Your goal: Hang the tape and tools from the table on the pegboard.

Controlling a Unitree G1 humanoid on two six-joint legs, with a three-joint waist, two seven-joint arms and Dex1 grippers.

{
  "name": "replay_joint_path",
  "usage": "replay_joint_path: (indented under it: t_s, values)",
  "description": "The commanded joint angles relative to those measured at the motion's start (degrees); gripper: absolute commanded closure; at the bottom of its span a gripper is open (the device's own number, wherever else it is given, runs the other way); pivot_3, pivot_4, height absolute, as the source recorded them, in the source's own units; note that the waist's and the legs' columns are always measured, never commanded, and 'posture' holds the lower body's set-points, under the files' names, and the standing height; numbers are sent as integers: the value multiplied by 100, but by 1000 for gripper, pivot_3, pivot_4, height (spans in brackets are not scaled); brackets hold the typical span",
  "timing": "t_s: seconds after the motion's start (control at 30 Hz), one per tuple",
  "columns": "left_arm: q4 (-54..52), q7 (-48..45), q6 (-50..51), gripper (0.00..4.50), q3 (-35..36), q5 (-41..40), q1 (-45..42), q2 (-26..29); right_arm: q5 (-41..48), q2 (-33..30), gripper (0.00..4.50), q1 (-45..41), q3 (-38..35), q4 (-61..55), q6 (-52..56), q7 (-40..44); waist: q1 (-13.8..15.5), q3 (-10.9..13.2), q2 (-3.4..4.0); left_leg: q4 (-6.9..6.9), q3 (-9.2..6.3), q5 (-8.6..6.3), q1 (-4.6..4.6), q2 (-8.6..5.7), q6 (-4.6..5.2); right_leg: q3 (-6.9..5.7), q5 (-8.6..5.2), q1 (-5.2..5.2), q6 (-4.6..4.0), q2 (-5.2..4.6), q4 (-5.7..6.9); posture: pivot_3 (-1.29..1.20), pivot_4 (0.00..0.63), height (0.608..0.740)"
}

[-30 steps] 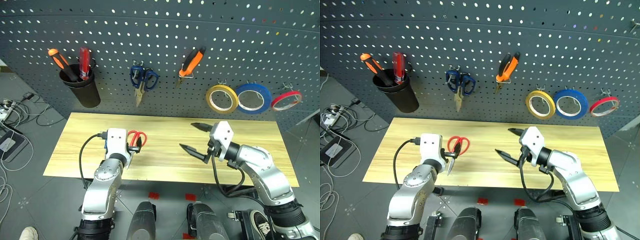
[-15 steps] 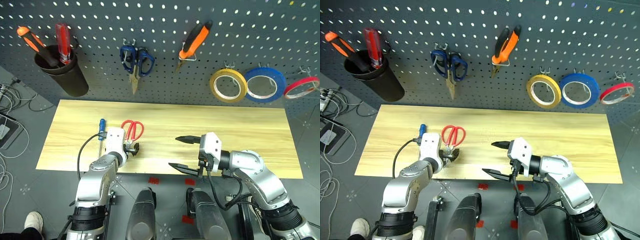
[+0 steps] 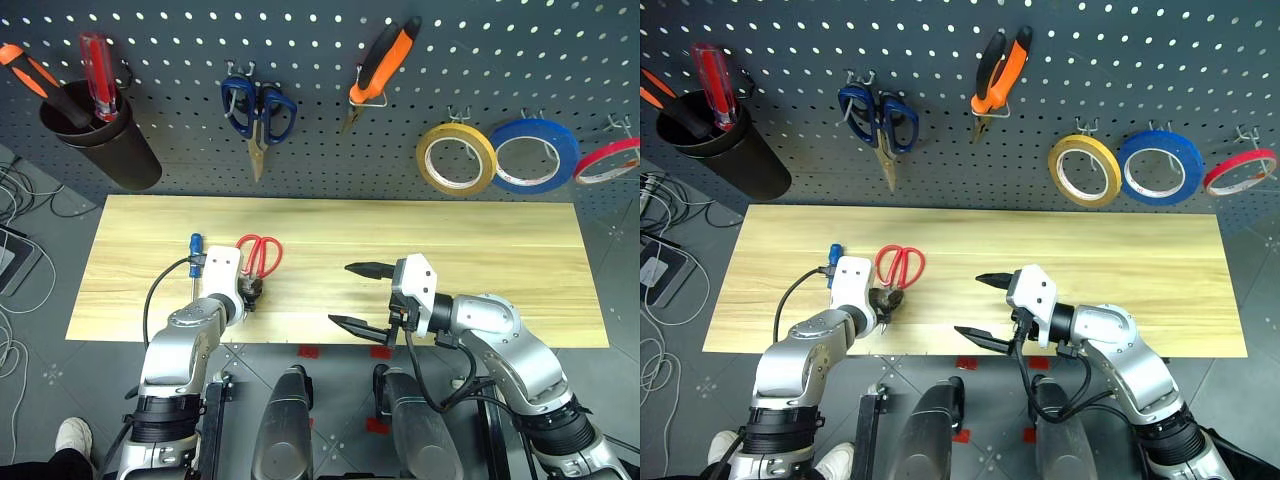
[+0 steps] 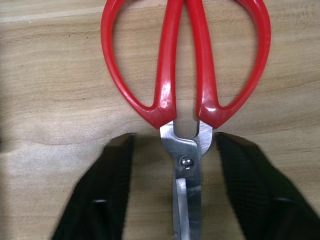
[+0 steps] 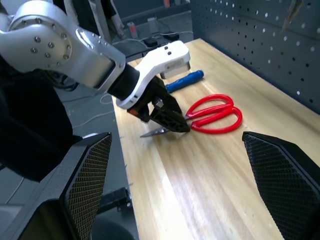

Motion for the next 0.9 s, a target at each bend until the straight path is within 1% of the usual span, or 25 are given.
replay_joint_path:
  t_s: [0.03, 0.07, 0.3, 0.53, 0.57, 0.67, 0.73, 0.83, 0.9]
  values:
    - [64, -123, 174, 3079, -96, -27, 202, 43, 136, 63, 0, -2, -49, -107, 25, -36, -2, 5, 1, -2, 1, 2, 0, 0, -3, 0, 0, 0, 0, 0, 0, 90, 532, 740]
    - [62, -144, 181, 3349, -104, -37, 211, 46, 137, 75, 0, -14, -49, -96, 35, -49, -2, 7, 1, -4, 1, 4, 0, 0, -7, 1, 0, -1, 1, 0, 0, 90, 532, 740]
    - [112, -202, 147, 3360, -135, -13, 234, 51, 87, 157, 0, -132, -50, 63, -25, -67, -3, 24, 6, -11, 3, 7, 0, 0, -15, 3, -1, -6, 2, -2, -3, 92, 523, 740]
    - [84, -192, 85, 3360, -94, -22, 30, 33, 55, 216, 0, -269, -90, 276, -208, -34, 0, 23, 5, -14, 0, 13, -3, 1, -25, -2, -2, -6, 4, -16, -5, 109, 472, 740]
    - [-70, -252, 57, 3360, -83, -111, 67, -18, 54, 208, 0, -275, -117, 272, -242, -33, 0, 21, 5, -14, 0, 14, -5, 1, -27, -3, -2, -6, 5, -29, -6, 117, 451, 740]
    - [-457, -387, 0, 3360, -57, -346, 186, -174, 55, 199, 0, -278, -191, 290, -350, -27, 1, 16, 1, -14, -1, 16, -11, 3, -32, -7, -3, -9, 8, -42, -11, 128, 415, 740]
    - [-760, -452, -71, 3360, -121, -423, 303, -237, 168, 206, 0, -268, -286, 218, -301, -37, 4, -6, -14, -14, -4, 17, -23, 7, -35, -12, -4, -17, 12, -52, -14, 144, 374, 740]
    - [-1413, -525, -291, 3360, -354, -418, 529, -193, 496, 188, 0, -187, -515, -48, -101, -38, 28, -55, -48, -10, -21, 22, -52, 8, -45, -30, -4, -36, 12, -55, -18, 161, 334, 740]
    - [-1818, -510, -526, 3360, -447, -334, 647, -141, 719, 166, 0, -164, -684, -201, 53, -82, 53, -130, -50, -6, -41, 27, -72, 8, -53, -42, -3, -42, 11, -58, -21, 170, 303, 740]
